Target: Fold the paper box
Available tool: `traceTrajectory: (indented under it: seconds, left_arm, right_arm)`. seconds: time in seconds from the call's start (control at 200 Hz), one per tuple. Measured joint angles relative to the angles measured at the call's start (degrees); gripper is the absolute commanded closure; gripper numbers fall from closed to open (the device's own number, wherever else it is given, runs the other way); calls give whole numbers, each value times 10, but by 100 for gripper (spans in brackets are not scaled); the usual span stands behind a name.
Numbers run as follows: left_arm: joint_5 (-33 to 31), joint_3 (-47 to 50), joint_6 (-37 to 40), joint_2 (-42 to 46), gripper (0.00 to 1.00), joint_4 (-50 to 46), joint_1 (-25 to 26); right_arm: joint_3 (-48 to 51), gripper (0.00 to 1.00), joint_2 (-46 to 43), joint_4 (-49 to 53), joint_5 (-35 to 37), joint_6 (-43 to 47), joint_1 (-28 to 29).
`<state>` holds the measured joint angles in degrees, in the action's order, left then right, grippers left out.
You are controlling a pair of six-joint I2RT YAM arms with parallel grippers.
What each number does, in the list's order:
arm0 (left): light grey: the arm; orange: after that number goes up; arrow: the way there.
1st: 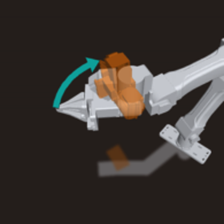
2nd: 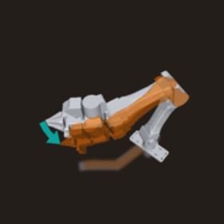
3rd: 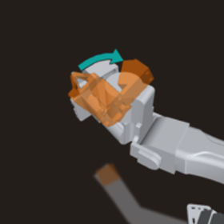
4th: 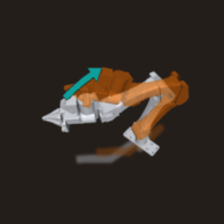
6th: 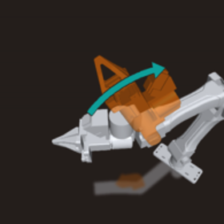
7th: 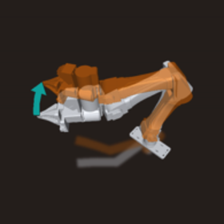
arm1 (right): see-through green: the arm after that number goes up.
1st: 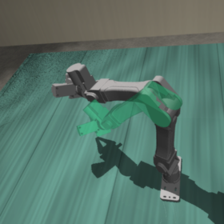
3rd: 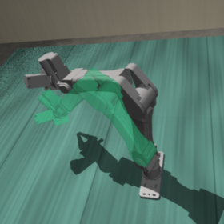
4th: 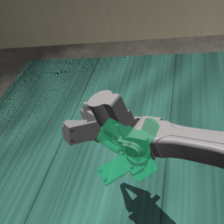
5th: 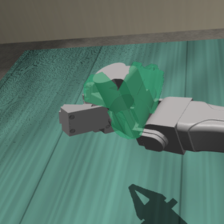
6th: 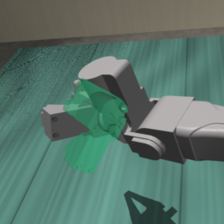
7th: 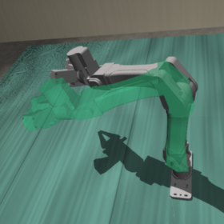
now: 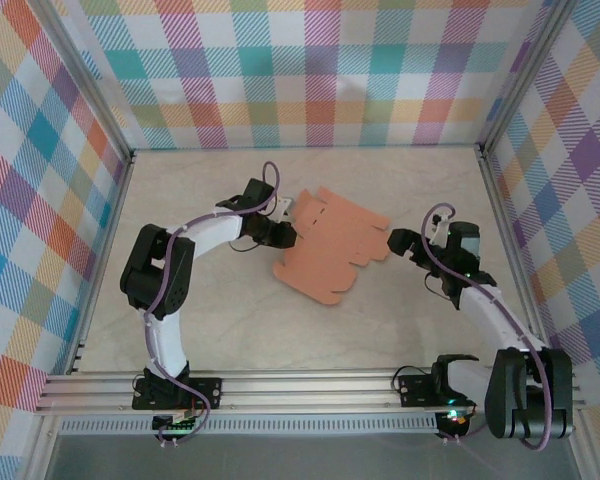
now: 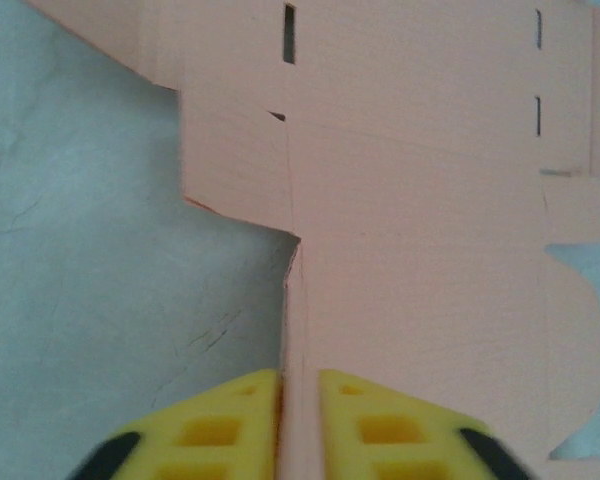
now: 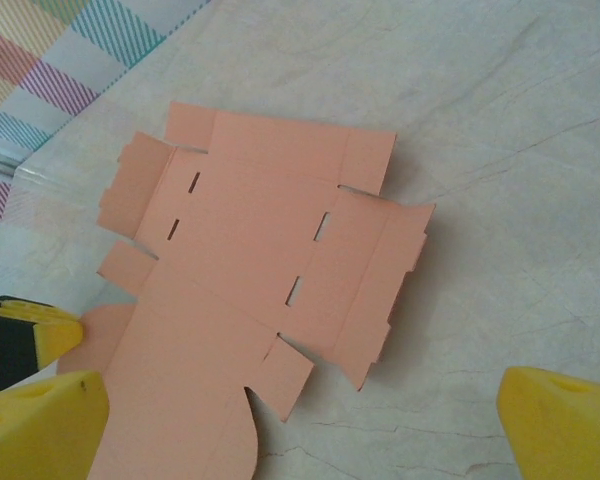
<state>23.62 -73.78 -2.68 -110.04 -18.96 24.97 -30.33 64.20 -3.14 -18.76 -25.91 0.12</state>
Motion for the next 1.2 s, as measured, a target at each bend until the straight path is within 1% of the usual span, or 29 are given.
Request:
traceTrajectory:
  seconds: [0.05,0.075,0.085,0.115,0.125,0.135,0.155,0.175,0.19,0.22,0.235,0.25,0.34,0.41,0.55,0.645,0.68,0.74,0.785,0.895,0.98,1.2]
  left_arm:
    - [-12,16,-7,7,57,15,1]
    - [-23,27,-18,13,54,26,4]
    - [-25,30,-18,15,51,28,4]
    - [-42,42,-30,24,46,40,8]
    - [-49,47,-31,28,38,45,9]
    - [-54,50,-37,30,31,49,10]
    - [-66,58,-42,38,21,58,13]
    - [-82,66,-54,46,13,68,16]
    - [-92,72,-59,53,10,74,20]
    - [-112,79,-71,64,7,84,27]
    - [-124,83,-80,70,1,90,32]
    - [-134,87,-87,76,0,96,37]
    - [-198,106,-138,113,0,133,81]
    - [-227,114,-183,129,0,158,118]
    - [-253,149,-268,140,0,207,175]
    - [-264,177,-313,140,1,217,199]
    - [-263,186,-326,140,5,220,203]
    - [-264,198,-347,140,12,223,204]
    - [-266,204,-356,139,18,223,204]
    - [-272,209,-375,135,25,223,204]
    - [-273,209,-379,125,27,224,204]
    - [-273,218,-383,99,28,223,202]
  right_arm:
    - [-8,0,17,-2,-3,7,0]
    - [-15,0,27,-2,-5,12,0]
    - [-18,0,31,-2,-6,15,0]
    - [-29,0,43,-2,-9,21,0]
    - [-33,0,49,-2,-9,25,0]
    - [-38,0,54,-1,-10,28,0]
    - [-47,0,62,-1,-11,31,0]
    - [-59,0,73,1,-13,38,0]
    - [-66,0,80,1,-13,42,0]
    - [-81,0,95,1,-15,48,0]
    - [-90,0,104,2,-16,54,0]
    - [-99,0,111,2,-17,56,0]
    - [-157,0,170,10,-33,75,0]
    - [-209,0,220,28,-50,90,0]
    - [-332,0,327,97,-94,126,0]
    - [-420,0,400,158,-123,152,0]
    - [-452,0,426,183,-132,162,0]
    - [-500,6,466,224,-143,181,3]
    - [-531,6,491,253,-150,191,5]
    - [-602,12,552,322,-166,217,8]
    - [-638,20,587,354,-169,224,11]
    - [-699,21,644,409,-167,237,11]
